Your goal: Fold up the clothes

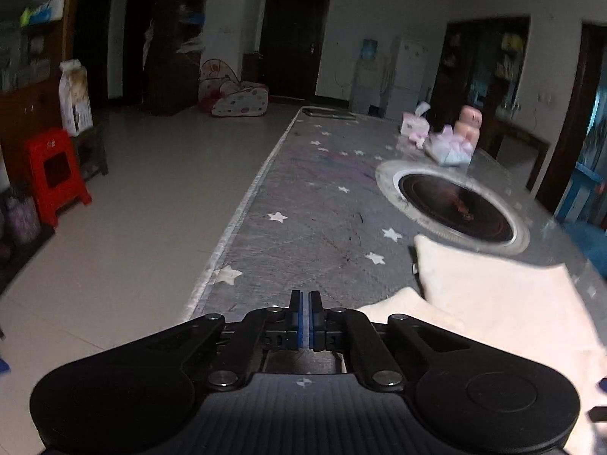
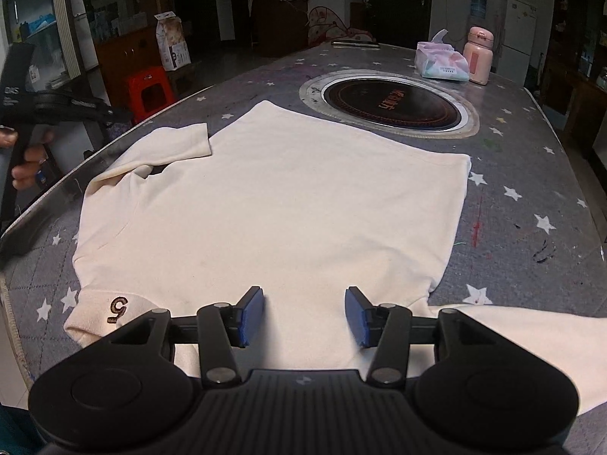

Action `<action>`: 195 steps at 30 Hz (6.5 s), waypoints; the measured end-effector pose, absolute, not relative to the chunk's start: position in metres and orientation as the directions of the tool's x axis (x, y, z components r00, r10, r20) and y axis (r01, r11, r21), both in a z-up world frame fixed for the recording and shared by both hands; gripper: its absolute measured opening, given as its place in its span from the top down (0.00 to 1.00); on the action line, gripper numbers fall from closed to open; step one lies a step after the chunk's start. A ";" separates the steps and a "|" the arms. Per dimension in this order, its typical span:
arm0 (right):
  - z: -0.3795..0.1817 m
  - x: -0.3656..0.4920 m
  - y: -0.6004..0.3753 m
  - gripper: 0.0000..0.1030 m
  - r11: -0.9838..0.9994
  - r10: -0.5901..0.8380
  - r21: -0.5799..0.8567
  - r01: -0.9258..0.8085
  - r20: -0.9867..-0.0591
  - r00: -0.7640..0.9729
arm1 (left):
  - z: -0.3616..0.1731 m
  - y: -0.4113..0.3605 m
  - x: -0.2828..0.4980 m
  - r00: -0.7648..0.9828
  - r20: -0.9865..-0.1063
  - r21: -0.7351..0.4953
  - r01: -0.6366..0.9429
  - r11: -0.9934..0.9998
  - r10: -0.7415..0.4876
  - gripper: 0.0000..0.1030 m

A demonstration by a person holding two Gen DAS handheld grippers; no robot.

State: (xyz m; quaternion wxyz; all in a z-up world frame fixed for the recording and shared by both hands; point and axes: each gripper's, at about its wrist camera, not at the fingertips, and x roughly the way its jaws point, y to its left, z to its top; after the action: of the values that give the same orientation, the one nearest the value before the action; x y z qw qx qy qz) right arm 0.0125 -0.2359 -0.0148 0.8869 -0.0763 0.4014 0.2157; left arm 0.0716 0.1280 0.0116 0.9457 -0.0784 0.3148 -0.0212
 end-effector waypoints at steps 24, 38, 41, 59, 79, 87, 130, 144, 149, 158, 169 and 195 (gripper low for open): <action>-0.018 0.013 -0.233 0.48 0.893 0.333 0.054 -0.447 -0.747 0.575 | -0.024 0.030 0.072 0.726 -0.669 0.149 0.342 0.928 -0.160 0.93; -0.018 0.013 -0.231 0.47 0.891 0.333 0.048 -0.452 -0.746 0.577 | 0.000 0.159 0.039 0.821 -0.570 -0.145 -0.145 0.979 0.037 0.97; -0.019 0.014 -0.230 0.47 0.889 0.331 0.044 -0.455 -0.748 0.574 | -0.013 0.178 0.035 0.785 -0.616 -0.164 -0.204 0.965 0.061 0.97; -0.016 0.010 -0.217 0.47 0.875 0.339 0.035 -0.483 -0.755 0.561 | -0.022 0.111 0.060 0.765 -0.640 -0.144 -0.023 0.989 -0.075 0.92; -0.018 0.009 -0.209 0.45 0.864 0.360 0.042 -0.501 -0.747 0.559 | -0.013 0.127 0.061 0.767 -0.641 -0.094 -0.110 0.990 0.024 0.52; -0.017 -0.010 -0.188 0.45 0.819 0.368 -0.019 -0.574 -0.750 0.549 | -0.003 0.055 0.029 0.759 -0.624 -0.135 0.129 0.982 -0.186 0.52; -0.013 -0.005 -0.399 0.50 0.999 -0.003 0.035 0.037 -0.693 0.721 | -0.013 -0.048 -0.001 0.679 -0.641 -0.031 0.444 0.896 -0.359 0.48; -0.033 0.004 -0.450 0.59 0.970 -0.156 0.029 0.243 -0.694 0.703 | -0.012 -0.063 0.000 0.656 -0.648 -0.038 0.478 0.877 -0.386 0.44; -0.031 0.004 -0.454 0.91 0.964 -0.142 0.071 0.257 -0.679 0.720 | -0.008 -0.076 0.002 0.649 -0.643 -0.042 0.499 0.865 -0.406 0.44; -0.001 -0.027 -0.455 0.93 0.963 -0.151 0.091 0.253 -0.596 0.788 | -0.006 -0.122 0.013 0.600 -0.632 -0.105 0.561 0.821 -0.491 0.49; 0.004 -0.049 -0.459 0.93 0.958 -0.155 0.110 0.266 -0.581 0.799 | -0.024 -0.184 0.041 0.568 -0.654 -0.091 0.596 0.798 -0.499 0.60; 0.098 -0.039 -0.343 0.93 0.942 0.331 0.218 -0.253 -0.492 0.805 | 0.007 -0.036 0.016 0.724 -0.581 -0.133 0.365 0.921 -0.371 0.54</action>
State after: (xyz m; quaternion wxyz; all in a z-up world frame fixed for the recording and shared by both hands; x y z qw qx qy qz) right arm -0.0392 -0.3428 0.0982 0.9474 0.0712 0.2713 0.1541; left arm 0.0162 -0.0356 0.0071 0.9285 -0.0048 0.3139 -0.1982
